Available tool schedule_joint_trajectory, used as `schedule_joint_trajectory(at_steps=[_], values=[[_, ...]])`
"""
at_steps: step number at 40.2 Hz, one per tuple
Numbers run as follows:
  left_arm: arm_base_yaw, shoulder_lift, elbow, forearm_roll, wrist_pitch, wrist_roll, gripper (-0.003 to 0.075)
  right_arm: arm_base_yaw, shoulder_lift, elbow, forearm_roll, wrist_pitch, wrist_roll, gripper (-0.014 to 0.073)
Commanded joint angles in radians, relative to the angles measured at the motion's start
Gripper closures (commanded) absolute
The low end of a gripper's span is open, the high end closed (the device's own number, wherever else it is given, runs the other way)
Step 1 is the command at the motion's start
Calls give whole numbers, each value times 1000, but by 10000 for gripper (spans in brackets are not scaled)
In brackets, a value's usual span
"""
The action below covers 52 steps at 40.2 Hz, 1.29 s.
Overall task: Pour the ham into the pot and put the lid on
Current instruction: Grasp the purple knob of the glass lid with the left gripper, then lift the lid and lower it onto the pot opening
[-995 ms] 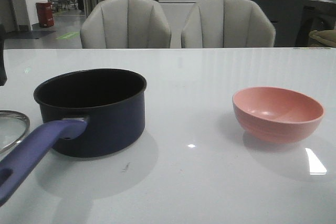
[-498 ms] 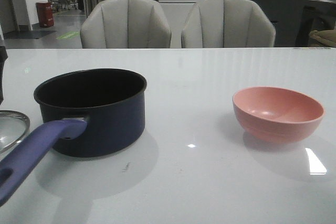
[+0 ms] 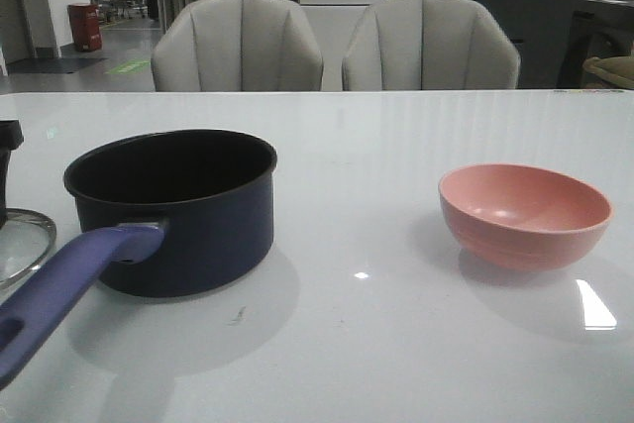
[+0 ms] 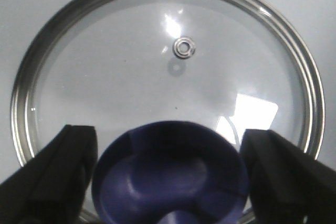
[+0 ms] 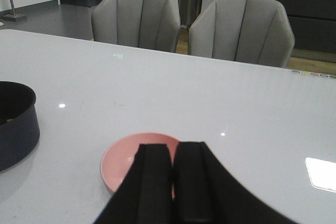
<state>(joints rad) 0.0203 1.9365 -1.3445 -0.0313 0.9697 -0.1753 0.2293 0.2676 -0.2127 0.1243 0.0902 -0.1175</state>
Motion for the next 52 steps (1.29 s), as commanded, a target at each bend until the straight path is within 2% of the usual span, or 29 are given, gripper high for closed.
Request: schedule_joint_trajectory(at_steps=[1,5,11,27,40,46,52], values=[[1,-44,-27,-10,-2,-11,321,-1,7,-28,2,-79,0,430],[1,-44,-27,-12,4,-11,437,-1,7,-28,2,-79,0,430],[1,-44,-30,-12,19,-11,515,-1,7,-28,2,-79,0,430],[1,-72,-136,-12,106,12,516,-1,7,-28,2,-79,0,430],[-1,-155,-228,-20,125,105,516,-1,7,-28,2,-79,0,430],[-41,-197,-300,-25,163,141,516,-1,7,-28,2,-79,0,430],[-141,-201,-387,-25,207,166,516,-1,7,-28,2,-79,0,430]])
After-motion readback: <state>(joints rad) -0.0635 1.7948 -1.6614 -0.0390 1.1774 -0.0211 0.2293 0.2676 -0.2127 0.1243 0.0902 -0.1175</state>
